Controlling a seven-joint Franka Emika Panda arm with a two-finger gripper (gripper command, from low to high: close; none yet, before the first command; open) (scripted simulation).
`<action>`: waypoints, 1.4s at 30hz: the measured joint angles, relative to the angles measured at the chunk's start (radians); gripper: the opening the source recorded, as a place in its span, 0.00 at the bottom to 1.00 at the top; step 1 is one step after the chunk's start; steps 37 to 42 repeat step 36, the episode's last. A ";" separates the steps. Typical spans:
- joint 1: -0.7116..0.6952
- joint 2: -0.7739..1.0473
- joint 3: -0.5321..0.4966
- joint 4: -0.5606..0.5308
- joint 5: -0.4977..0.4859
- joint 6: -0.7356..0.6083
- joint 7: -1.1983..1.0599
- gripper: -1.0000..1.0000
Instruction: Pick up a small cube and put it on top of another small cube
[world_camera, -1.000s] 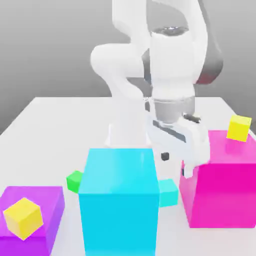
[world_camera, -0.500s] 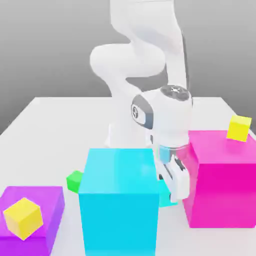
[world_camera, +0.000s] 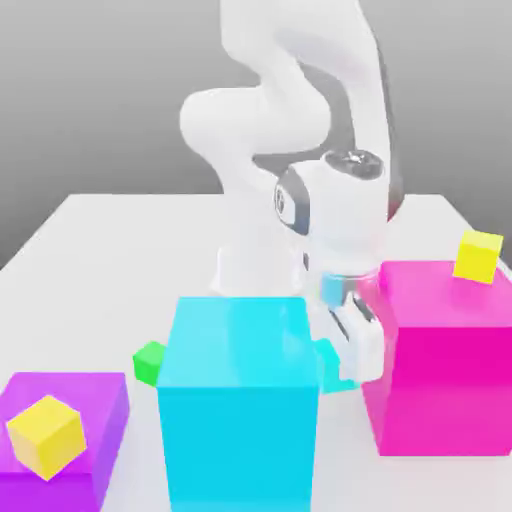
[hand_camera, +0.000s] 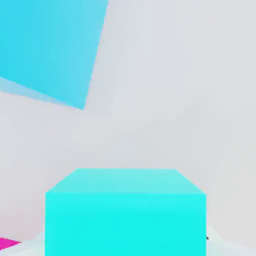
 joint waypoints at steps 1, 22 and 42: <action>-0.001 -0.011 -0.009 0.014 0.015 -0.007 -0.031 0.00; 0.100 -0.361 0.095 0.413 0.156 -0.633 0.243 0.00; -0.024 -0.410 0.441 0.389 0.277 -0.745 0.447 1.00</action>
